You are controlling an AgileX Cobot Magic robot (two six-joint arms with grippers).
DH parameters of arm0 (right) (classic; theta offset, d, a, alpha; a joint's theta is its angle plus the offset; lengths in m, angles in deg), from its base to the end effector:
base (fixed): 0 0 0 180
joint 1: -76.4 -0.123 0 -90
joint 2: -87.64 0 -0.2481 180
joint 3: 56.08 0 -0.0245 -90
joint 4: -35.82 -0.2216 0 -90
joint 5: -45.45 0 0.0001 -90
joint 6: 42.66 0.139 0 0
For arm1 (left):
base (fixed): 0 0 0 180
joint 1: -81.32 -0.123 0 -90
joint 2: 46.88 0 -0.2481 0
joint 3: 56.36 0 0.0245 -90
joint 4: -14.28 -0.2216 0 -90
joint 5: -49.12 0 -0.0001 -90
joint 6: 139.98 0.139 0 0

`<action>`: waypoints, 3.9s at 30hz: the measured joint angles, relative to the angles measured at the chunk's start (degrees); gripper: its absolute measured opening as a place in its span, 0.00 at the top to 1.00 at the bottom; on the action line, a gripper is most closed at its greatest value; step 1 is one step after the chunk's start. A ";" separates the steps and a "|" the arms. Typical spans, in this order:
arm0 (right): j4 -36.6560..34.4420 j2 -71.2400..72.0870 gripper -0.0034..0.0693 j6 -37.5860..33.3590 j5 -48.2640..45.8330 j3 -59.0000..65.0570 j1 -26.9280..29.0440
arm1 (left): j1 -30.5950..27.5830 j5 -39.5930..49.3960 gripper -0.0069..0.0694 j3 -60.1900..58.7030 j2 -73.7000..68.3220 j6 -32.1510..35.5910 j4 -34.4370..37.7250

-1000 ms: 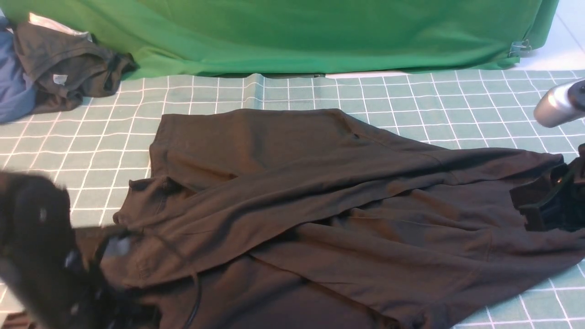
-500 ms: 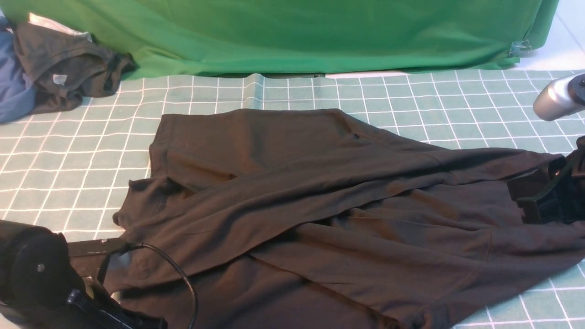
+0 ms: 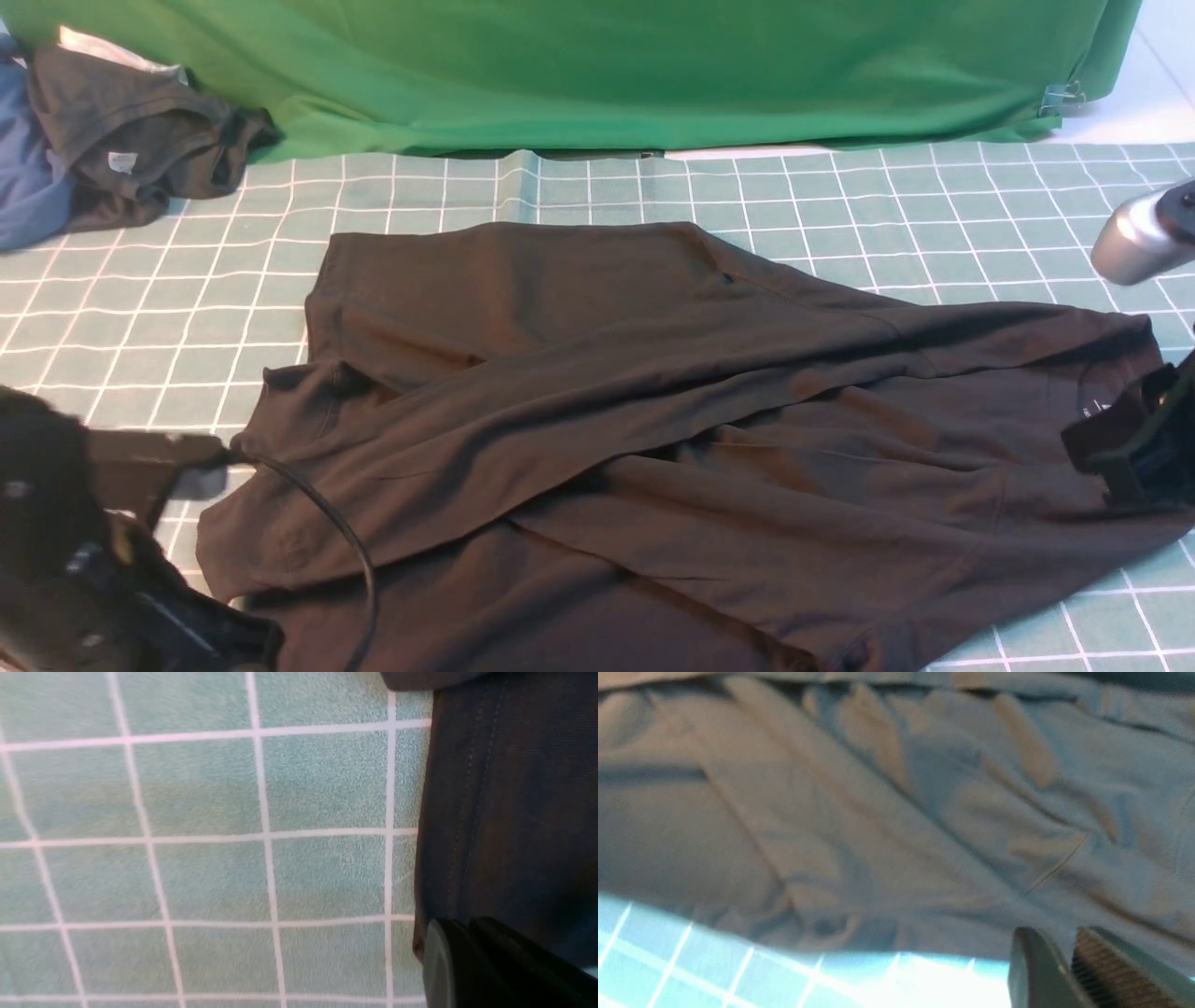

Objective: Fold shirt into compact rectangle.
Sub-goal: 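Grasp the near edge of the shirt at its hem and shoulder corners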

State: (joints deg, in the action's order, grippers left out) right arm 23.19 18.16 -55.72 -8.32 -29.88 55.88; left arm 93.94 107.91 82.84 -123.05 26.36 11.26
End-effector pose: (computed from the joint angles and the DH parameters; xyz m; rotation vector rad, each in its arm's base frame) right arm 0.1851 0.0955 0.2408 -0.6500 2.5242 0.3247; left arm 0.1571 -0.0287 0.1468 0.0115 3.0588 0.0429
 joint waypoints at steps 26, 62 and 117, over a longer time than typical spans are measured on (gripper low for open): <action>-6.38 -4.88 0.59 -5.49 1.00 0.92 0.00 | 0.00 -10.40 0.23 -4.59 -13.21 3.41 4.60; 3.39 -19.52 0.41 -8.24 -2.98 -6.10 -16.35 | 0.00 3.40 0.90 0.69 1.66 2.45 -0.60; 6.24 -34.58 0.91 -10.19 -1.62 -23.92 -4.16 | -11.59 0.87 0.90 38.10 -21.17 2.89 5.20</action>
State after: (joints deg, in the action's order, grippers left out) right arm 29.43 -16.42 -65.91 -9.94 -53.80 51.72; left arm 82.35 108.78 120.94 -144.23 29.25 16.46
